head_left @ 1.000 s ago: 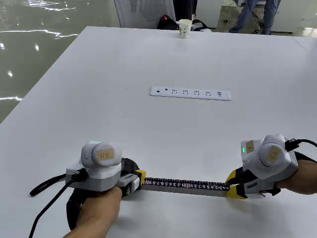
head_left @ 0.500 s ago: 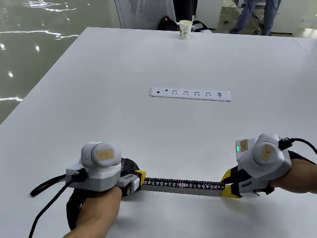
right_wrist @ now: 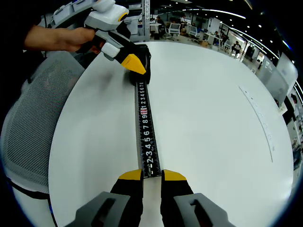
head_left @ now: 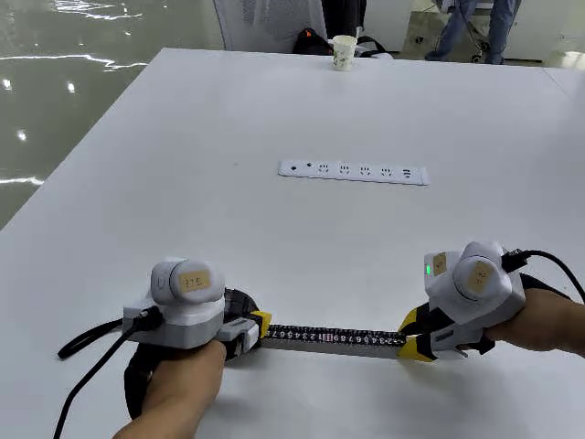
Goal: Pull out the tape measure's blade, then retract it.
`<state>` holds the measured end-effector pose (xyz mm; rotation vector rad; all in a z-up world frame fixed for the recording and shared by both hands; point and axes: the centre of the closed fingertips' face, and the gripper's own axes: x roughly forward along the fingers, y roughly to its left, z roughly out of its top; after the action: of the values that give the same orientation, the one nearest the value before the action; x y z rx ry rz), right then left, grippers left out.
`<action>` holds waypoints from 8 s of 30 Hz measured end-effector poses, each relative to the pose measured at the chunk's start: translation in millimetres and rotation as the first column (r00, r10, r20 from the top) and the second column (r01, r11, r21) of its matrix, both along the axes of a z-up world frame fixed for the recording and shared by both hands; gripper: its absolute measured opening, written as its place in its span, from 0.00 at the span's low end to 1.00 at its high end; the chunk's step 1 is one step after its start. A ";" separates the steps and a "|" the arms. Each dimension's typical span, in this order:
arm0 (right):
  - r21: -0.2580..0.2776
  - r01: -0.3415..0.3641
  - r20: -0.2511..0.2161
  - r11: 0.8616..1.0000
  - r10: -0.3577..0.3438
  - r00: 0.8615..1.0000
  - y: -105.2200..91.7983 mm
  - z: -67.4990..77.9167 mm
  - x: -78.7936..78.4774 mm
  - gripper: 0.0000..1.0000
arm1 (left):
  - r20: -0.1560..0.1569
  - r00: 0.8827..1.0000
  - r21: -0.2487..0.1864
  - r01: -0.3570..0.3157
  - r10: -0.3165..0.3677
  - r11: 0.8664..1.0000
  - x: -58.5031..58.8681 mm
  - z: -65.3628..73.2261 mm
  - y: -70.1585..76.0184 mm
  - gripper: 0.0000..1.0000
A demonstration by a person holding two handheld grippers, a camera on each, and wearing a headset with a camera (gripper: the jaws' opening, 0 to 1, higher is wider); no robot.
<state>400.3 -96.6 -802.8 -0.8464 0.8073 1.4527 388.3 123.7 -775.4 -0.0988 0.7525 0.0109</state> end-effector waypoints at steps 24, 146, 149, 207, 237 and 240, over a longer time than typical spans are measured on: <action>0.018 -0.013 -0.007 1.000 0.013 1.000 25.9 0.2 -1.1 0.10 | -0.004 1.000 -0.015 -0.003 0.002 1.000 0.7 0.3 0.2 0.58; 0.164 -0.088 -0.033 0.983 0.094 0.995 173.5 -2.2 -27.1 0.11 | -0.023 1.000 -0.054 0.010 -0.011 0.999 -0.7 0.0 1.9 0.60; 0.164 -0.087 -0.033 0.983 0.094 0.995 173.6 -2.3 -27.2 0.12 | -0.021 1.000 -0.049 0.013 -0.014 0.999 -0.3 -0.1 1.9 0.61; 0.199 0.092 -0.027 0.976 -0.089 0.996 111.6 13.8 -21.4 0.30 | -0.059 0.982 -0.064 0.175 -0.179 0.982 -16.4 6.2 -17.6 0.78; 0.261 0.255 -0.024 0.931 -0.258 0.966 67.7 30.9 -28.1 0.46 | -0.018 0.964 -0.051 0.265 -0.266 0.963 -30.3 9.7 -15.2 0.80; 0.264 0.269 -0.023 0.926 -0.272 0.962 63.4 32.1 -28.7 0.47 | 0.001 0.961 -0.054 0.276 -0.276 0.960 -31.2 13.3 -14.3 0.80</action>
<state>371.6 -33.1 -770.7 -0.5186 0.6709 1.2714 357.1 109.5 -762.1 -0.0443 0.7685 -0.2756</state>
